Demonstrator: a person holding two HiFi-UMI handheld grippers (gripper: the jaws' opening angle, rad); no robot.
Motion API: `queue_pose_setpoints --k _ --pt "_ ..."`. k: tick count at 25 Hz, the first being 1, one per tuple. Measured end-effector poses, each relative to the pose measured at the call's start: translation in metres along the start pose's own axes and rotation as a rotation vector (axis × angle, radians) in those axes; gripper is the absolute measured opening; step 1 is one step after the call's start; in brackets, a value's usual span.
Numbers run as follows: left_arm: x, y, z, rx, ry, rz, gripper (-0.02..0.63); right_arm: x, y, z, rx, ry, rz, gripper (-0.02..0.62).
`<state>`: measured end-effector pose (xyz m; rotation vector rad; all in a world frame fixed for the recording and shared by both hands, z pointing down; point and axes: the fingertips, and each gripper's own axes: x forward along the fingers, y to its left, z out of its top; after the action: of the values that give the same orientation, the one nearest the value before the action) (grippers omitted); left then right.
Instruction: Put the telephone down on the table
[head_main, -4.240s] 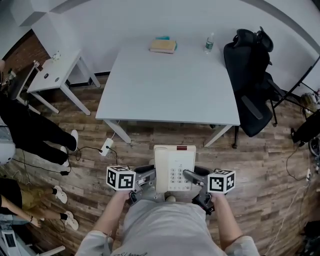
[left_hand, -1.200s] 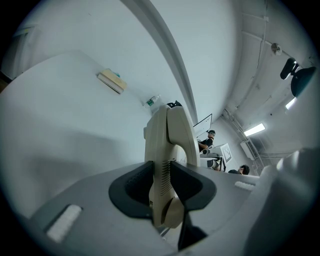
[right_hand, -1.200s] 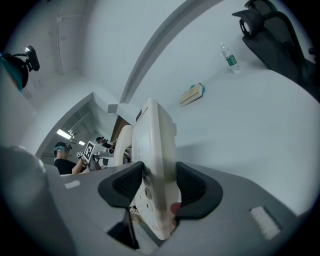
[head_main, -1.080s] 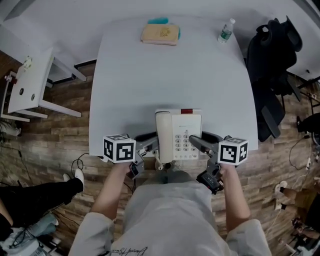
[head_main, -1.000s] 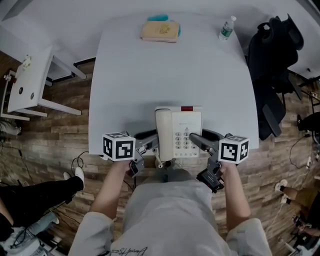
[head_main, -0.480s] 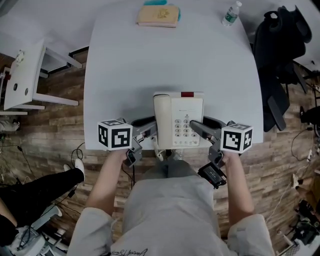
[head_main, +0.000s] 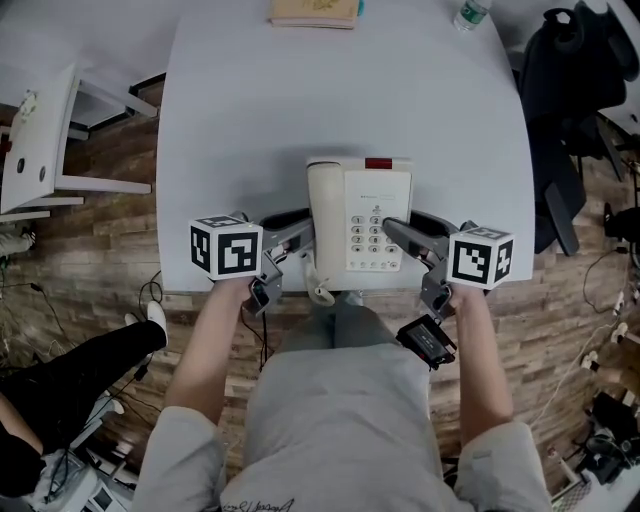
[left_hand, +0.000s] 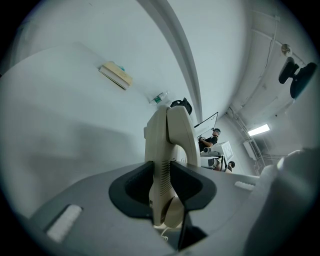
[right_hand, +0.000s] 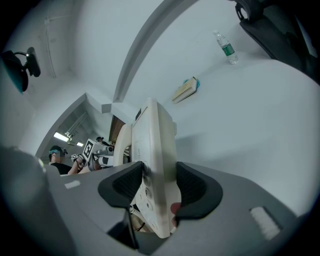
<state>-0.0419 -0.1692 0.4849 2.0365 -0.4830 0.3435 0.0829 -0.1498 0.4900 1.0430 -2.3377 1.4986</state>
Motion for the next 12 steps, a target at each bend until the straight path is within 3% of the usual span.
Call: queue_pose_setpoints --k 12 --pt "0.02 0.033 0.01 -0.03 0.027 0.019 0.12 0.025 -0.03 0.01 0.022 0.038 -0.002 0.224"
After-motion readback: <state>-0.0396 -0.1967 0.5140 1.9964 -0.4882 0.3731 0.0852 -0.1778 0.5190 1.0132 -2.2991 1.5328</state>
